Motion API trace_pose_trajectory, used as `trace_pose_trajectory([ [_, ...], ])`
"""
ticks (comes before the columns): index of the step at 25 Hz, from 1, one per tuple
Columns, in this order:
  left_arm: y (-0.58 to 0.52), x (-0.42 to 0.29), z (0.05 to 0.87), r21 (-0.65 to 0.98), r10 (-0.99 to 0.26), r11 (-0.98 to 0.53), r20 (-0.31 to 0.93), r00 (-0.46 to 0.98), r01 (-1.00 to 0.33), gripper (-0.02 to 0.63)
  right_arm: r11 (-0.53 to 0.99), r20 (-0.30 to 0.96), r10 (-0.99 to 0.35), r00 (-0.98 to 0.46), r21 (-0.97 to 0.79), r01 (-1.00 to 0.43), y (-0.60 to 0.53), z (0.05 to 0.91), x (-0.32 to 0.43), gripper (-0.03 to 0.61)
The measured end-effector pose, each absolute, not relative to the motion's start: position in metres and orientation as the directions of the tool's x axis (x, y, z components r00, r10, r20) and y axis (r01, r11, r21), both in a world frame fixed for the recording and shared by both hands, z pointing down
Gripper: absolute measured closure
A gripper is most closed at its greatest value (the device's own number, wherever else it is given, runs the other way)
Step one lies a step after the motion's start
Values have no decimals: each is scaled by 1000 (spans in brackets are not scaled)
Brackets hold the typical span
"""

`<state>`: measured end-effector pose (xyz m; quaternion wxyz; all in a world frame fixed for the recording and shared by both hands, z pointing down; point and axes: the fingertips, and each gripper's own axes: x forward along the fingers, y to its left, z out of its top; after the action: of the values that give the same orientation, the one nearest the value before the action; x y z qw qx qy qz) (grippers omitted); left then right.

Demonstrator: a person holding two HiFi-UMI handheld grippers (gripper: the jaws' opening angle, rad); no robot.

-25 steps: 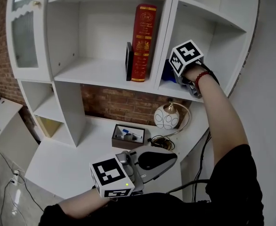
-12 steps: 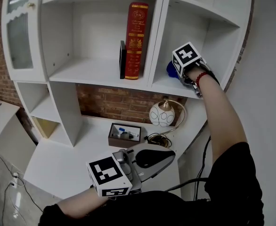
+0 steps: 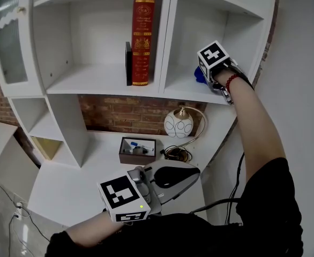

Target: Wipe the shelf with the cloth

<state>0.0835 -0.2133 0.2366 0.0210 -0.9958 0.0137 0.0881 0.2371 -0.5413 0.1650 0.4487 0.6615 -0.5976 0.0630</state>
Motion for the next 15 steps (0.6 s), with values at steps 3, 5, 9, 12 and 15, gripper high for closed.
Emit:
trace_pose_trajectory([
  [3, -212, 84, 235, -44, -9, -999, -182, 983, -18, 615, 112, 632, -707, 318, 544, -832, -536, 166, 240, 548],
  [5, -211, 84, 234, -48, -3, -999, -183, 983, -12, 615, 111, 635, -700, 326, 548, -829, -536, 166, 240, 548],
  [9, -211, 82, 235, -47, 4, -999, -183, 983, -5, 615, 141, 634, -727, 265, 515, -846, -541, 163, 235, 546],
  [12, -209, 82, 236, -44, 10, -999, -185, 983, 2, 615, 243, 634, -771, 62, 383, -891, -543, 157, 203, 543],
  [15, -208, 83, 237, -39, 12, -999, -181, 983, 5, 615, 421, 611, -771, -178, 280, -862, -539, 150, 149, 543],
])
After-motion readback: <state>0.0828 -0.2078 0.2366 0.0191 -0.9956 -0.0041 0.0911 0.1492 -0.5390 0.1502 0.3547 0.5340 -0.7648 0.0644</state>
